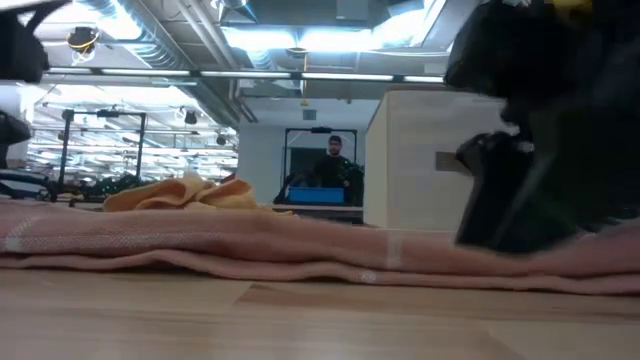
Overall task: Fold towel
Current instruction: Fold the light orange towel
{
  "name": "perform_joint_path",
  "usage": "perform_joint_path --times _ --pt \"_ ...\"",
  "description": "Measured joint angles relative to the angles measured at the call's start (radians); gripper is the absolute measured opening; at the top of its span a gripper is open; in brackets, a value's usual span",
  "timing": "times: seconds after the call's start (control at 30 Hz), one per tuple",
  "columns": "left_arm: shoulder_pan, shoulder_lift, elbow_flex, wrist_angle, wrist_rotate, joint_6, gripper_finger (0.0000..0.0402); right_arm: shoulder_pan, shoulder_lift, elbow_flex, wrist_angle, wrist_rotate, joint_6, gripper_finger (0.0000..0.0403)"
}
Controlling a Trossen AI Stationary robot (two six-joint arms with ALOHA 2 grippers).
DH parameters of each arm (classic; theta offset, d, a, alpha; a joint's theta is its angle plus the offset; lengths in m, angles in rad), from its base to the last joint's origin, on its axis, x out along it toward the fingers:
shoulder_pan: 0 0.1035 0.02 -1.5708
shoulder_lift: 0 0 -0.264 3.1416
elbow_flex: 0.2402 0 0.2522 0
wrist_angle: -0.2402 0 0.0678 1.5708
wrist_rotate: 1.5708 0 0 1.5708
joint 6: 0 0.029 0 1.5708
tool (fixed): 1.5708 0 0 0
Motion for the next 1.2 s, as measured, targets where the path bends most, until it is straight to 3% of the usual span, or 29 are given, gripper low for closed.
perform_joint_path --times 0.17,0.37,0.5,0.63,0.8,0.87,1.1,1.2 --pt "-0.026 0.002 -0.003 -0.151 0.025 -0.099 0.0157 0.005 0.011 0.007 -0.059 0.001 0.004 0.0204" --pt "-0.046 0.000 -0.032 -0.150 0.016 -0.170 0.0157 0.004 0.015 0.002 0.002 0.017 0.004 0.0204" --pt "-0.046 -0.029 0.025 -0.182 0.040 -0.151 0.0157 0.003 -0.001 0.019 -0.023 -0.007 0.010 0.0204" --pt "-0.046 -0.077 0.112 -0.157 0.018 -0.114 0.0156 0.004 -0.057 0.059 -0.041 -0.017 0.015 0.0204" --pt "-0.043 -0.075 0.118 0.036 -0.210 0.034 0.0156 0.003 -0.073 0.068 0.049 0.107 -0.007 0.0204" --pt "-0.028 -0.042 0.086 0.143 -0.254 0.112 0.0156 0.003 -0.049 0.071 0.127 0.146 -0.024 0.0204" --pt "0.010 0.091 0.007 0.194 -0.224 0.065 0.0156 0.003 0.086 0.069 0.266 0.163 -0.050 0.0204" --pt "0.009 0.141 -0.002 0.168 -0.134 0.049 0.0156 0.003 0.132 0.069 0.267 0.175 -0.049 0.0204"
